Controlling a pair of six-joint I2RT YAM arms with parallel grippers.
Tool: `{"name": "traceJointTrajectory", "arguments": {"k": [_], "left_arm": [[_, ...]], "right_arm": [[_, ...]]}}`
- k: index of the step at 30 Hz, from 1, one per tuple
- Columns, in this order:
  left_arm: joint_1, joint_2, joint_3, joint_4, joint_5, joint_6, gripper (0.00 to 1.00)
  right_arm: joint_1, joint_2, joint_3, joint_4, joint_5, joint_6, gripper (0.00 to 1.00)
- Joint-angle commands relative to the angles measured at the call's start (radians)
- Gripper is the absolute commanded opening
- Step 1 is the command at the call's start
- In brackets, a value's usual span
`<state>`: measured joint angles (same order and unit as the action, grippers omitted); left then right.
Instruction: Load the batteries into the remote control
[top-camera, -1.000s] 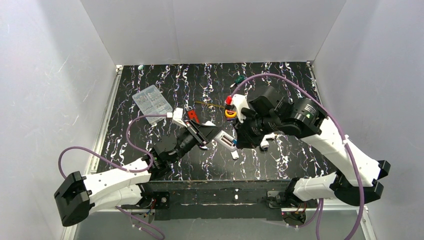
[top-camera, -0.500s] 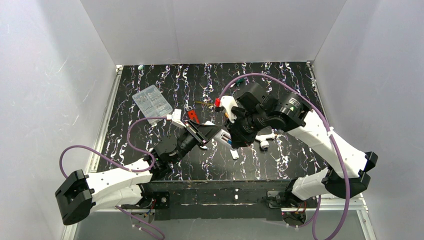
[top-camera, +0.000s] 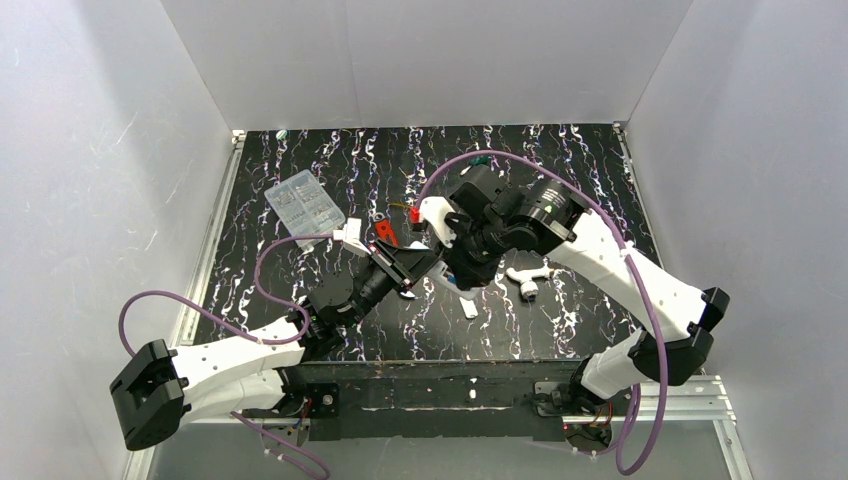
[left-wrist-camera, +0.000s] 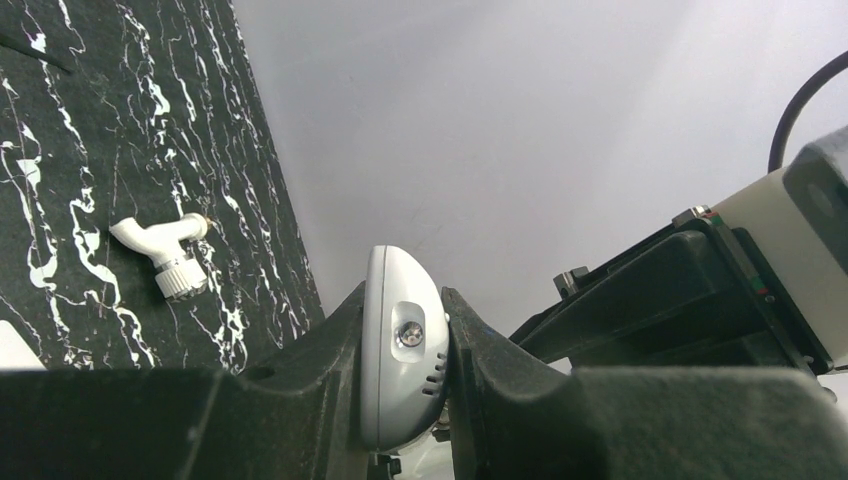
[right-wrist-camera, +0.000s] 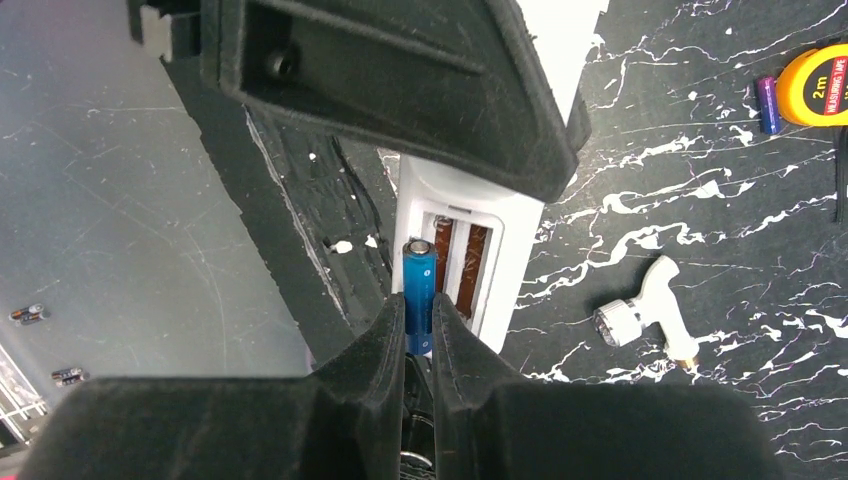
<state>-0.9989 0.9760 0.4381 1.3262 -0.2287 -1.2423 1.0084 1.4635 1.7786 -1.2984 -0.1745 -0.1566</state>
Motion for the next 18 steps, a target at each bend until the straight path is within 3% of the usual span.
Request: {"name": "traceJointTrajectory", "arguments": {"k": [1,18], "left_arm": [[-0.007,-0.038,0.014,0.096,-0.024,-0.002,0.00],[-0.007,-0.056,0.000,0.096,-0.036,0.010,0.00]], "right_arm": [[0.001,0.027,0.047,0.034,0.029,-0.014,0.01],[-0.006,0.042,0.055,0.010,0.019,0.017,0.02]]}}
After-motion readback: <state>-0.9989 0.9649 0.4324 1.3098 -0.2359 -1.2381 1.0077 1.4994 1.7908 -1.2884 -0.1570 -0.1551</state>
